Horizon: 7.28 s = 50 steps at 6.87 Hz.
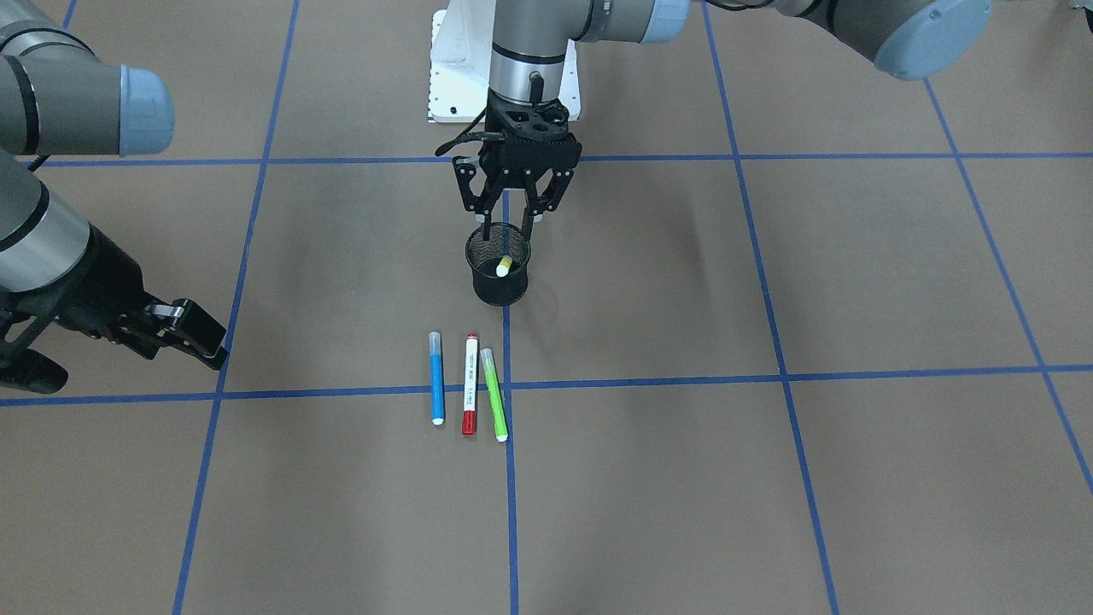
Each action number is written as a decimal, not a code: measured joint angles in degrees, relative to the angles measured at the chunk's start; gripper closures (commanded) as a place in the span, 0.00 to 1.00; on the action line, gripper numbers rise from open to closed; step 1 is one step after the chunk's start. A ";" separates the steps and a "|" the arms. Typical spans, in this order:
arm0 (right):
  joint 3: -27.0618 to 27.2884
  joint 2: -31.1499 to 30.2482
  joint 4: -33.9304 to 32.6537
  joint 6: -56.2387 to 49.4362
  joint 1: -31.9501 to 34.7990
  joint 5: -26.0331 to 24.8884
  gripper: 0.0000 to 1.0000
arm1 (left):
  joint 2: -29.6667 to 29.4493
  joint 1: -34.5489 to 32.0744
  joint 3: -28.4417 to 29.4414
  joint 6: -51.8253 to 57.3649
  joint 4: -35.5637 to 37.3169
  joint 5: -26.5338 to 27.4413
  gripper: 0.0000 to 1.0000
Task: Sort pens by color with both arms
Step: 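Lower the left gripper over the cup toward the yellow marker, then align the left gripper fingers around the yellow marker in the cup, then close the left gripper on the yellow marker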
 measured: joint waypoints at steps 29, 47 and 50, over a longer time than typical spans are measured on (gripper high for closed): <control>1.06 -0.36 0.09 -0.09 0.00 0.74 0.15 | -2.82 -0.07 9.16 7.48 -1.13 2.39 0.78; 0.89 -0.44 0.09 -0.97 0.32 0.80 0.14 | -2.65 0.02 7.70 7.85 -1.07 2.06 0.67; 1.02 -0.43 0.09 -0.97 0.42 0.83 0.14 | -2.06 -0.03 7.26 7.80 -0.86 2.04 0.54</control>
